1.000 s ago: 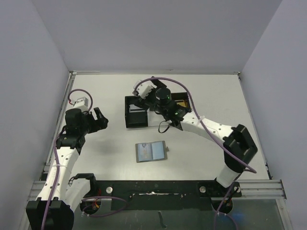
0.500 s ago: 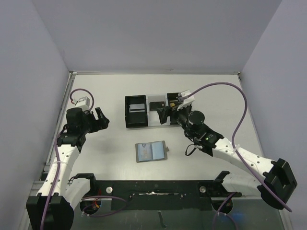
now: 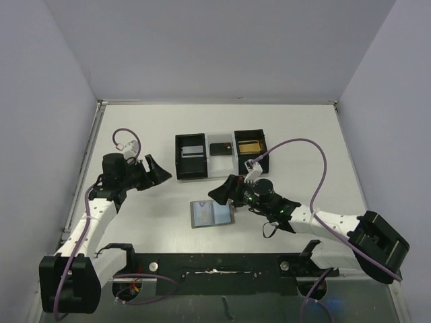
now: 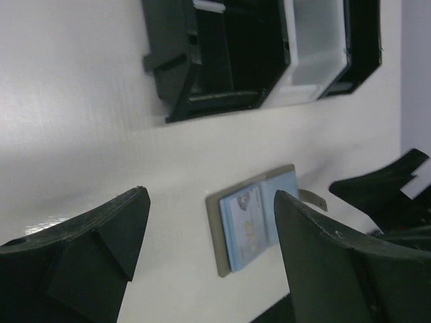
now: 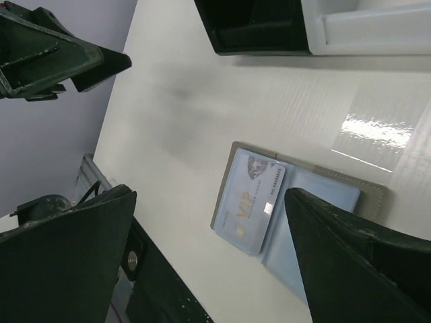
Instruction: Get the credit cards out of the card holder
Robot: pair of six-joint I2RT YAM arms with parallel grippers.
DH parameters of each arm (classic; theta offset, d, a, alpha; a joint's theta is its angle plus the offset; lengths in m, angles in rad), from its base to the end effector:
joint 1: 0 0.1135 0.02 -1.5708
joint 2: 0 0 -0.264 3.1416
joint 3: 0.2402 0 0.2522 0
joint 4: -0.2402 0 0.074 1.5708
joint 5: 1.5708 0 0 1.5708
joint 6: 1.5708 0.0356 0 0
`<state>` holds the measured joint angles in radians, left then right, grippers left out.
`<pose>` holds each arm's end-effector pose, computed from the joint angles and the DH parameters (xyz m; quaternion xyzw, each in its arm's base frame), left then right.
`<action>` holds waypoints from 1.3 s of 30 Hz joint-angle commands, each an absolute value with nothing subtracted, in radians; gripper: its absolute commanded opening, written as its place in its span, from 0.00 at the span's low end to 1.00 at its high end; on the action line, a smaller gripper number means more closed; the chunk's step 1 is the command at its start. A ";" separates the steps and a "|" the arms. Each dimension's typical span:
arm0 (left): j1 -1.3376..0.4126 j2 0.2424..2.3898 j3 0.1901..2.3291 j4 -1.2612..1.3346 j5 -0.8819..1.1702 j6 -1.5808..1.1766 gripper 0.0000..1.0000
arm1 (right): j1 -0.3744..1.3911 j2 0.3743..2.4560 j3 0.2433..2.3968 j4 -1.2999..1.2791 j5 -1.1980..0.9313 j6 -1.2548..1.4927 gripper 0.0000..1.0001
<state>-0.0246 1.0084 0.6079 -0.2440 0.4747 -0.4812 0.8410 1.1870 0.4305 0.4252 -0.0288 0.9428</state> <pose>0.2122 -0.0215 0.2331 -0.0945 0.8708 -0.3123 0.3678 0.1620 0.1826 0.1981 0.0331 0.8133 0.4594 0.3556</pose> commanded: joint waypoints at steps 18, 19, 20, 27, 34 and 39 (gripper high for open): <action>-0.317 1.049 0.468 0.024 0.536 -0.801 0.67 | 0.855 1.478 0.595 0.362 -0.252 1.100 0.70; -0.321 1.041 0.458 0.022 0.537 -0.806 0.66 | 0.857 1.480 0.597 0.355 -0.248 1.100 0.70; -0.326 1.032 0.444 0.022 0.536 -0.811 0.65 | 0.857 1.484 0.597 0.350 -0.246 1.101 0.70; -0.401 0.968 0.331 0.138 0.460 -0.923 0.60 | 0.856 1.514 0.606 0.282 -0.230 1.099 0.66; -0.455 0.982 0.335 0.124 0.396 -0.942 0.58 | 0.855 1.517 0.601 0.263 -0.210 1.118 0.62; -0.468 1.033 0.359 0.105 0.404 -0.944 0.54 | 0.854 1.525 0.597 0.258 -0.212 1.123 0.55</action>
